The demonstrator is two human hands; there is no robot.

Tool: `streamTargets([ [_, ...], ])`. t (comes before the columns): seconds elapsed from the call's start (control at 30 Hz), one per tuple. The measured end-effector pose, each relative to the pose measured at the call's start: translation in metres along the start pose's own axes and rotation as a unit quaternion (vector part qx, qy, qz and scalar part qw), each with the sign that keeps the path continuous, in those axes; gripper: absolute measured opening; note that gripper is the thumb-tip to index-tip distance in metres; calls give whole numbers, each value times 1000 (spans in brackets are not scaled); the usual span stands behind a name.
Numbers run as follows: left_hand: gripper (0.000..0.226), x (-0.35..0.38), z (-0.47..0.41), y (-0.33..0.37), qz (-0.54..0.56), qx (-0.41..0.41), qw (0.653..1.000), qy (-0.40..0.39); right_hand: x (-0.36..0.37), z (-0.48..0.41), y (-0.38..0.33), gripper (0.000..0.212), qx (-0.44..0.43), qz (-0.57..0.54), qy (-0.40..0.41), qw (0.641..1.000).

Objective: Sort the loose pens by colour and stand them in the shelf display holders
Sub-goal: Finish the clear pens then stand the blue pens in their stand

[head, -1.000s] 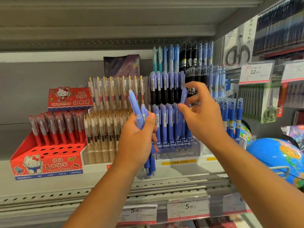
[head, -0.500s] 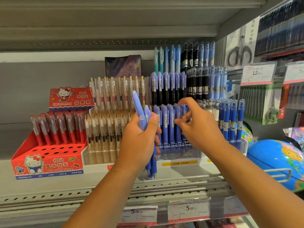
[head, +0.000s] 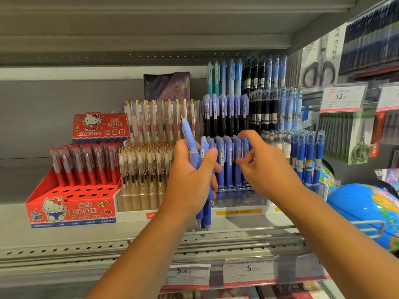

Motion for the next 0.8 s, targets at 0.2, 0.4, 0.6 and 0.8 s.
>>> streamTargets([
  [0.2,17,0,0,0,-9,-3,1000,-4,-10,5,-25,22,-29,-78,46,995],
  [0.4,19,1,1,1,-30,10,999,-21,-1,7,-53,6,22,-301,-37,953],
  [0.6,15,2,0,-2,-40,25,998,-34,6,8,-53,9,61,-332,-29,941],
  [0.8,20,4,1,0,-58,32,996,-60,5,6,-48,4,123,-378,-30,917],
])
Point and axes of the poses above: each hand's wrist, its own z-axis away from the middle knuckle, its own x-axis out of the palm, y = z × x, the point moved 2 cm from there along -z, towards the middle knuckle, and after that the axes turned 10 degrees about -z, right-handed, at the moved point
